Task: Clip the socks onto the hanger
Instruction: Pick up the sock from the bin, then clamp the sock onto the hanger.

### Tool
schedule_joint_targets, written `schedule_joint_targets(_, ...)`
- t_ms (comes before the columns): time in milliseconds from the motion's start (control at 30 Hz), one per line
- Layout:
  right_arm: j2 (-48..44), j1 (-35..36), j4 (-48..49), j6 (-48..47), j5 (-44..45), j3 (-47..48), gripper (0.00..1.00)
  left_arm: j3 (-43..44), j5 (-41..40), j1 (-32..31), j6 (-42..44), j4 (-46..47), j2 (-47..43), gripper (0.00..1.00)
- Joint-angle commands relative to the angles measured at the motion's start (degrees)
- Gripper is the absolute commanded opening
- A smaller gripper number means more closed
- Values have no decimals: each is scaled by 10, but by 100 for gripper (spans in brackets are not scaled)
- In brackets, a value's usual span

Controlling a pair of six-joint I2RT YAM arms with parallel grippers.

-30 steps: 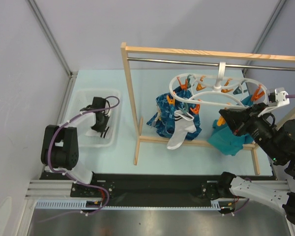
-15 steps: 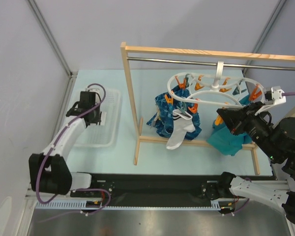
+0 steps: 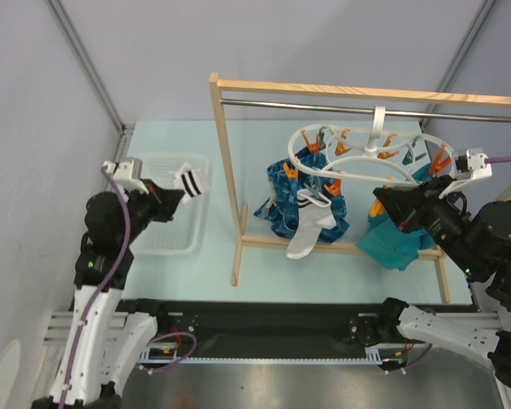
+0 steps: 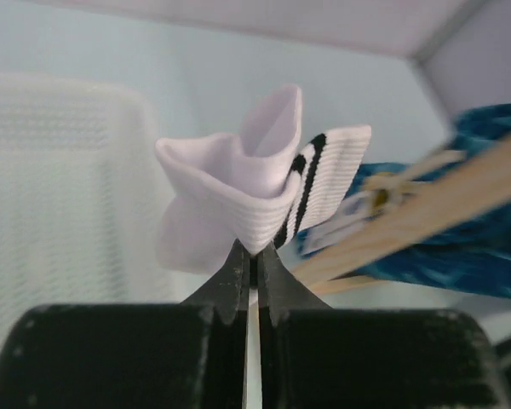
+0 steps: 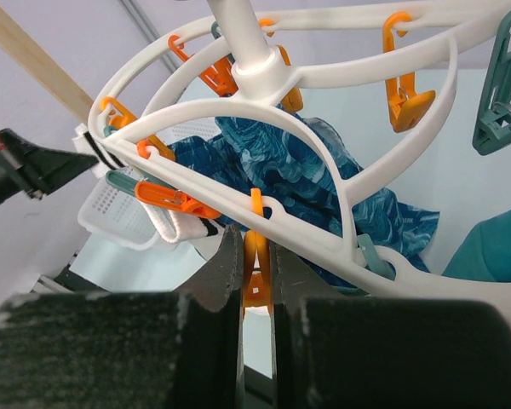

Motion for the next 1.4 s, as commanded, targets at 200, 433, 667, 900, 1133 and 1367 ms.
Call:
schedule_joint_targets(200, 10, 2, -44, 20, -35, 1, 0, -123, 321, -42, -172, 237, -137, 0)
schedule_joint_targets(433, 13, 2, -38, 24, -39, 2, 0, -172, 327, -159, -256, 379, -179, 0)
schedule_joint_targets(667, 18, 2, -32, 26, -40, 0, 0, -156, 176, -411, -251, 448, -78, 0)
schedule_joint_targets(900, 17, 2, -29, 30, -39, 2, 0, -67, -6, -592, -254, 499, 88, 0)
schedule_joint_targets(1133, 12, 2, -33, 33, -36, 1, 0, 51, -216, -670, -382, 345, 190, 0)
schedule_joint_targets(1367, 9, 2, -32, 34, -36, -2, 0, 208, -261, -698, -506, 153, 311, 0)
